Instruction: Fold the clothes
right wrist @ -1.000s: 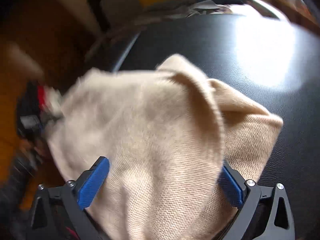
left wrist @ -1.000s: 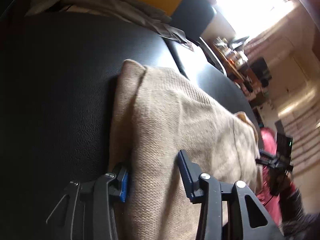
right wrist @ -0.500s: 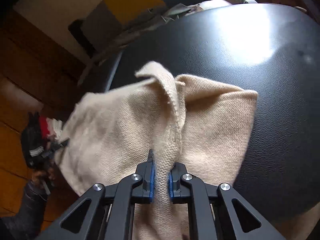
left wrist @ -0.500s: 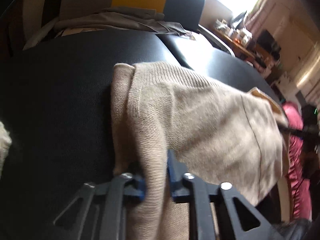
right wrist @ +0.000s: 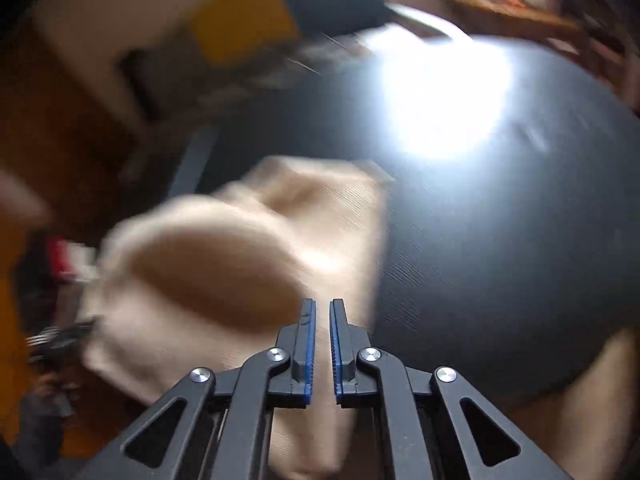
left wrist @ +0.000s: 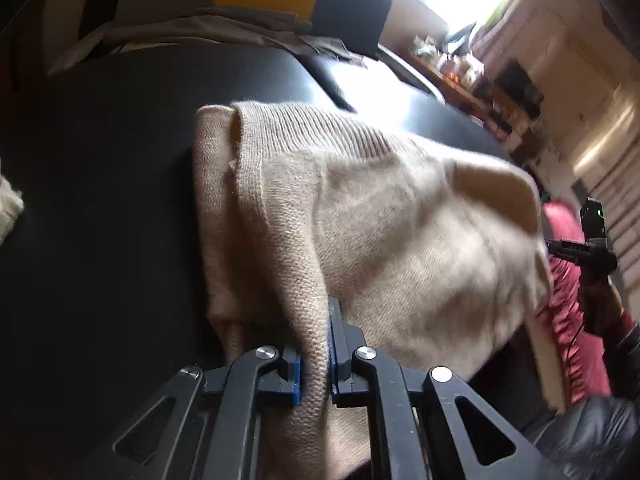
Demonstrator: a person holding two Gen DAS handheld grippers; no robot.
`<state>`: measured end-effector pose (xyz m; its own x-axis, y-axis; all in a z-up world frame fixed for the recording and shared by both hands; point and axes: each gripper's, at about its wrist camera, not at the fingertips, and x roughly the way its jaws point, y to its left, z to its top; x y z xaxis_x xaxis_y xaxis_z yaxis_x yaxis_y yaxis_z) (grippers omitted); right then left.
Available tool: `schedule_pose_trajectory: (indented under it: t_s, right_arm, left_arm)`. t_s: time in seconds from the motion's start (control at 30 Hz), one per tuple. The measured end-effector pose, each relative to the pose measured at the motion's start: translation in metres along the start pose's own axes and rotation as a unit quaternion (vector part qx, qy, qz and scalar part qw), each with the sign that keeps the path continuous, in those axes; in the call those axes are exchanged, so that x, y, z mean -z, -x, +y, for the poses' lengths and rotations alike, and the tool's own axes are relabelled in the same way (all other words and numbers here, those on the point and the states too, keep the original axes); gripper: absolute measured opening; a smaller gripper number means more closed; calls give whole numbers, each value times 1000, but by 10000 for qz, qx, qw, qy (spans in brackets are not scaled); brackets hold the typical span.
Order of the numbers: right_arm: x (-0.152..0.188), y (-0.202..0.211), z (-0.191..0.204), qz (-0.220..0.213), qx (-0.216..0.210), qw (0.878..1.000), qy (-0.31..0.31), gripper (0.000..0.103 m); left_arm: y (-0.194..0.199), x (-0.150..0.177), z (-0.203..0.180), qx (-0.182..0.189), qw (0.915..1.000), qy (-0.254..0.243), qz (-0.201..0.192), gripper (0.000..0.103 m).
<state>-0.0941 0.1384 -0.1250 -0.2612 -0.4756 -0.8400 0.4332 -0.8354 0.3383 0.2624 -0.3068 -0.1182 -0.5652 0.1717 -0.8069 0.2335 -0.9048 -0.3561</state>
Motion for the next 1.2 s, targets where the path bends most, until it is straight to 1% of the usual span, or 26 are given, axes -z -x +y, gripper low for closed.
schedule_pose_trajectory:
  t_s: [0.03, 0.07, 0.1, 0.13, 0.17, 0.23, 0.3, 0.33, 0.37, 0.4, 0.47, 0.53, 0.57, 0.6, 0.67, 0.77, 0.8, 0.87, 0.9, 0.93, 0.97, 1.0, 1.03, 1.1, 1.13, 1.2]
  right_arm:
    - [6, -4, -11, 18, -17, 9999, -170, 7]
    - [10, -4, -20, -62, -192, 9992, -332, 7]
    - [13, -2, -28, -145, -352, 9980, -504, 8]
    - [13, 2, -34, -238, -433, 9966, -657, 9]
    - [13, 7, -37, -355, -471, 9956, -726, 11]
    - [4, 18, -34, -588, -810, 9928, -652, 13]
    - [-13, 27, -23, -789, -1162, 9891, -441, 43]
    - [-21, 28, -13, -836, -1294, 9876, -310, 74]
    - [-27, 24, 0, -823, -1378, 9869, -151, 88]
    - [-34, 20, 13, -811, -1462, 9859, 9, 89]
    - [-45, 11, 40, -724, -1553, 9848, 303, 89]
    - [-59, -11, 58, -329, -1430, 9878, 512, 89]
    - [-65, -25, 61, -23, -1395, 9888, 536, 89]
    - [-68, -37, 61, 233, -1486, 9876, 458, 89]
    - [-70, -54, 55, 556, -1923, 9795, 212, 89]
    - [-76, -62, 46, 708, -2384, 9685, -110, 89]
    - [-79, -64, 45, 744, -2441, 9668, -143, 89]
    - [-83, -69, 47, 826, -2291, 9699, -79, 88]
    - [-83, -72, 49, 899, -2169, 9720, 20, 84]
    - [-83, -76, 54, 982, -2028, 9742, 162, 68]
    - [-80, -79, 62, 1067, -1847, 9762, 393, 39]
    - [-77, -80, 71, 1144, -1648, 9774, 670, 15]
    - [-74, -78, 83, 1145, -1447, 9779, 984, 14]
    - [-70, -62, 106, 913, -1093, 9771, 1578, 13]
    - [-71, -52, 111, 698, -1006, 9780, 1690, 13]
    - [-76, -23, 116, 88, -919, 9805, 1735, 11]
  left_arm:
    - [5, 0, 4, 73, 9999, 117, -34, 11]
    - [10, 0, 9, 147, 9996, 233, -68, 13]
    - [15, 0, 13, 220, 9991, 350, -101, 19]
    - [21, 1, 17, 285, 9984, 459, -186, 21]
    - [26, 1, 23, 351, 9971, 578, -343, 23]
    - [32, -6, 37, 539, 9930, 875, -580, 29]
    - [33, -17, 47, 673, 9894, 1055, -730, 37]
    - [32, -24, 50, 664, 9891, 1061, -775, 41]
    - [30, -32, 52, 655, 9892, 1035, -805, 44]
    - [27, -40, 51, 645, 9901, 949, -808, 46]
    - [21, -56, 50, 644, 9921, 774, -744, 49]
    - [15, -72, 52, 567, 9943, 644, -633, 50]
    - [10, -80, 51, 559, 9952, 562, -573, 50]
    - [5, -89, 49, 550, 9959, 496, -524, 50]
    - [-4, -100, 47, 539, 9968, 374, -446, 50]
    - [-21, -112, 47, 588, 9973, 315, -295, 54]
    - [-27, -114, 45, 577, 9977, 289, -211, 59]
    - [-42, -117, 39, 565, 9982, 197, -24, 60]
    - [-46, -118, 34, 528, 9985, 111, 34, 60]
    - [-45, -118, 27, 430, 9991, -27, 22, 56]
    - [-43, -119, 20, 359, 9992, -155, -10, 34]
    - [-38, -120, 13, 339, 9990, -265, -78, 8]
    - [-32, -122, 7, 300, 9987, -371, -194, 0]
    - [-15, -125, -3, 195, 9966, -533, -598, 1]
    - [-7, -128, -6, 200, 9952, -541, -789, 2]
    - [3, -134, -8, 41, 9923, -588, -1090, 2]
